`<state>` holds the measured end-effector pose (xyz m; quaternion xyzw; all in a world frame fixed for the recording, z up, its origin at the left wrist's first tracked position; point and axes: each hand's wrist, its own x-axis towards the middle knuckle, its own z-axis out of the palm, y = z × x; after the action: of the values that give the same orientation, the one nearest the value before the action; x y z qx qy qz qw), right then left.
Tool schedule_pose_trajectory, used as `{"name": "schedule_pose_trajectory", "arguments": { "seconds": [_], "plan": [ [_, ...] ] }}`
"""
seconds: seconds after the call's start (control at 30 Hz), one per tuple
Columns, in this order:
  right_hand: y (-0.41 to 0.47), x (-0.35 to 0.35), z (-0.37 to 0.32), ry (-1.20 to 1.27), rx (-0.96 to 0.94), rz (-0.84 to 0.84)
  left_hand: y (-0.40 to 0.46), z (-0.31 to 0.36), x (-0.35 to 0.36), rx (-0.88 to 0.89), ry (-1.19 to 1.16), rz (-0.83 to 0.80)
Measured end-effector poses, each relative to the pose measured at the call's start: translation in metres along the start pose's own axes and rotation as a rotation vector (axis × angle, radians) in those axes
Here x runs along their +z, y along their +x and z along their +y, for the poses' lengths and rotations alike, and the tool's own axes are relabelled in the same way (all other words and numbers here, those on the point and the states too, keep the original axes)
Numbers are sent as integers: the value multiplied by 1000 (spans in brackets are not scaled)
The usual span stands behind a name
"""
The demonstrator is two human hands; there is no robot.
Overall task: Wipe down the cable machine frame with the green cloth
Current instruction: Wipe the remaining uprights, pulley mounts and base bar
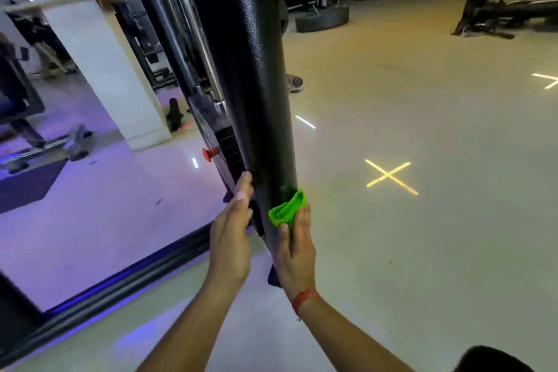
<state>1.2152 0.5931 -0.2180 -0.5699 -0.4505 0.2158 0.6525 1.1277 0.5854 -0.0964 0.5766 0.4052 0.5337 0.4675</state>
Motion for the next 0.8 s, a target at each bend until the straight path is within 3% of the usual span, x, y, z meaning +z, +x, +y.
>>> {"name": "schedule_pose_trajectory", "arguments": {
  "seconds": [0.1, 0.2, 0.27, 0.37, 0.47, 0.63, 0.7, 0.8],
  "plan": [
    [6, 4, -16, 57, 57, 56, -3, -11, -2, -11, 35, -16],
    [14, 6, -32, 31, -129, 27, -4, -21, -2, -61, 30, -19],
    [3, 9, -6, -40, -169, -24, -5, -25, -3, -79, 53, -18],
    [-18, 13, 43, 20, 43, -19, -8, -28, -6, -73, 113, -37],
    [-11, 21, 36, 61, 179, 51, -8, -34, -8, -87, 161, -31],
    [-20, 20, 28, 59, -18, -4, -7, -52, -10, -180, 194, -25],
    [-32, 17, 60, 106, 152, -19, -7, -60, -11, -213, 234, -35],
    [-19, 22, 92, 452, 800, 39, -10, -78, -10, -271, 259, -49]
  ]
}}
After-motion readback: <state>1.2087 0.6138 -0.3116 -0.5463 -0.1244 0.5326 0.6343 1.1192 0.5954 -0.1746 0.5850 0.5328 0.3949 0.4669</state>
